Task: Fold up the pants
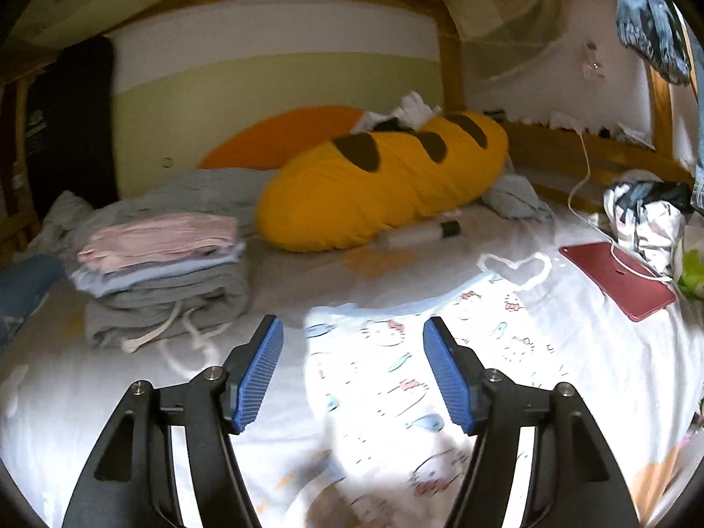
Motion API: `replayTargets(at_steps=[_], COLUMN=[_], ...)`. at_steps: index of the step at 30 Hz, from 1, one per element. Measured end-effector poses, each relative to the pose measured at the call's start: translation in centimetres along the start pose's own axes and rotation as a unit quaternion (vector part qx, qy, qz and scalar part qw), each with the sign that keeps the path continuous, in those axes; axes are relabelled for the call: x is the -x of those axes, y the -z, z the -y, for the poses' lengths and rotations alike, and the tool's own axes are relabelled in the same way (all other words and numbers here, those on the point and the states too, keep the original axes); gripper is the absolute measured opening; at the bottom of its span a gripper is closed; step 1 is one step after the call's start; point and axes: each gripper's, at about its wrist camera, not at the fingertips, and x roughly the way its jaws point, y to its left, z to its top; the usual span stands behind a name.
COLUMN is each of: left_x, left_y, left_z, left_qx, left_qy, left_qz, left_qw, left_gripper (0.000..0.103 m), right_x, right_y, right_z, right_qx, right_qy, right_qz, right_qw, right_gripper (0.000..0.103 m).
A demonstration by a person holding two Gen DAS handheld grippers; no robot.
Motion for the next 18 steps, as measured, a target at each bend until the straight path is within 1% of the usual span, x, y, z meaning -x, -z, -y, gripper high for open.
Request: replayTargets(at_steps=[2,4,5,6,7,9,12,14,15,17,18], left_x=[0.5,0.6,0.6,0.3,0.3,-0.6,-2.1,-3.8,-4.9,-6.8,-7.8], left_y=[0.3,0.4,0.4,0.2,0.1,-0.8,-2.2,-3.1,-3.5,-4.2,-4.5], left_z=[-0.4,-0.9,-1.2,-1.7,-2.1,-3.1,-4.5,-5.4,-5.8,-6.9,-7.4], left_qx=[0.0,0.0,0.004,0.013,0.022,0.04,0.061,0.075,0.084,0.112,0.124], left_qy=[-0.007,-0.017,-0.019,-0.017,-0.015,-0.014,-0.014,-0.015,-0.011,-0.009,-0.008], left_qz=[0.009,0.017,0.019,0.019,0.018,0.013,0.007,-0.012,-0.021,-0.032,-0.039], left_qw=[0.9999,0.9997,0.9996,0.9996,0.9995,0.999,0.998,0.997,0.9962,0.9932,0.9914], left_gripper=[0.067,0.067,0.068,0.069,0.07,0.07,0.07,0.07,0.07,0.07,0.07], right_x=[-1.1,-2.3,-2.9,-4.1,-5.0,-7.4,-11.2,-14.1,-16.1,-19.2,-21.0], right_y=[-1.6,-3.5,-4.6,-6.4,-7.6,-10.5,-15.3,-17.9,-19.2,-20.7,-21.1], right_z=[0.5,0.9,1.0,1.1,1.1,1.0,1.1,0.7,0.3,-0.3,-0.5], right_qx=[0.001,0.009,0.012,0.016,0.018,0.015,-0.024,-0.025,-0.015,0.0,0.004], right_qy=[-0.035,-0.049,-0.05,-0.045,-0.041,-0.041,-0.053,-0.079,-0.105,-0.139,-0.154], right_qz=[-0.015,-0.026,-0.027,-0.03,-0.034,-0.047,-0.044,-0.055,-0.066,-0.079,-0.087], right_qw=[0.999,0.998,0.998,0.998,0.998,0.998,0.997,0.995,0.992,0.987,0.984], right_gripper=[0.048,0.049,0.049,0.051,0.055,0.055,0.055,0.055,0.055,0.055,0.059])
